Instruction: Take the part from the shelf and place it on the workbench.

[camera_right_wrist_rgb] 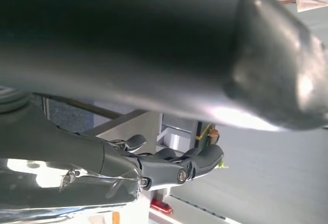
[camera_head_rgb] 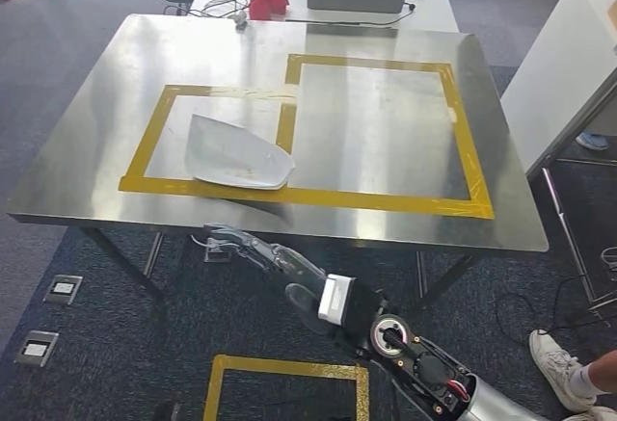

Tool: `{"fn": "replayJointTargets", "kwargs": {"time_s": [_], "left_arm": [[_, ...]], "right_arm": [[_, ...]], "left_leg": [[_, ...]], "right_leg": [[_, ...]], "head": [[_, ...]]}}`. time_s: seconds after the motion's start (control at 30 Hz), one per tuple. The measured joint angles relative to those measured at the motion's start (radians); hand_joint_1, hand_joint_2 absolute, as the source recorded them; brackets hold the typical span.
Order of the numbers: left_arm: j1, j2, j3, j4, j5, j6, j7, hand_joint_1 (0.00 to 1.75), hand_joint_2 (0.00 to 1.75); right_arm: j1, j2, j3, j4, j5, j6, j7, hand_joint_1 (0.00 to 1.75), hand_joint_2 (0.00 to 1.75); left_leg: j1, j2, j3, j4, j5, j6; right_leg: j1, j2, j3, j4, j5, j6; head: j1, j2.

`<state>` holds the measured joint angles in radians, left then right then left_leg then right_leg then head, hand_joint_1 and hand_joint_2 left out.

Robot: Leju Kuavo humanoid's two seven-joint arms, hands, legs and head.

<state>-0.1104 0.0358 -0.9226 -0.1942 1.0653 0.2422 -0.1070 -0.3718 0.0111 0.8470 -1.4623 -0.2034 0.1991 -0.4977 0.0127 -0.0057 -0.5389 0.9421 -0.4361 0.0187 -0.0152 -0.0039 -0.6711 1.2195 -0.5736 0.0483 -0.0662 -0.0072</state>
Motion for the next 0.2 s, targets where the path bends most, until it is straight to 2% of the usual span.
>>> {"fn": "replayJointTargets", "kwargs": {"time_s": [0.03,0.07,0.1,0.13,0.17,0.2], "left_arm": [[0.001,0.000,0.000,0.000,0.000,0.000,0.000,0.00,0.00],[0.001,0.000,0.000,0.000,0.000,0.000,0.000,0.00,0.00],[0.002,0.000,0.000,0.000,0.000,0.000,0.000,0.00,0.00],[0.003,-0.001,0.000,0.000,0.000,0.000,0.000,0.00,0.00],[0.003,-0.002,0.000,0.000,0.000,0.000,0.000,0.00,0.00],[0.003,-0.003,0.000,0.000,0.000,0.001,-0.001,0.00,0.00]], "right_arm": [[0.001,0.000,0.000,0.002,0.000,0.000,0.000,0.00,0.00],[0.001,0.000,-0.001,0.004,0.000,0.000,0.000,0.00,0.00],[0.001,0.000,-0.001,0.005,0.000,0.000,0.000,0.00,0.00],[0.001,0.000,-0.002,0.005,0.000,0.000,0.000,0.00,0.00],[0.000,0.000,-0.002,0.005,0.000,0.000,0.000,0.00,0.00],[0.000,0.000,-0.003,0.005,0.000,0.001,0.000,0.00,0.00]], "left_leg": [[-0.005,0.000,-0.010,0.001,0.007,0.002],[-0.009,-0.001,-0.019,0.002,0.014,0.004],[-0.014,-0.001,-0.026,0.002,0.019,0.004],[-0.016,-0.002,-0.031,0.003,0.025,0.004],[-0.019,-0.002,-0.034,0.003,0.030,0.003],[-0.020,-0.002,-0.036,0.002,0.032,0.002]], "right_leg": [[0.002,0.001,0.002,0.029,-0.005,-0.004],[0.005,0.001,0.023,0.019,0.010,-0.010],[0.010,0.002,0.063,-0.033,0.039,-0.020],[0.018,0.004,0.113,-0.109,0.064,-0.035],[0.024,0.005,0.161,-0.186,0.079,-0.050],[0.028,0.005,0.188,-0.231,0.087,-0.059]], "head": [[0.000,0.000],[0.000,0.000],[0.000,0.000],[0.000,0.000],[-0.001,0.000],[-0.001,0.000]]}}
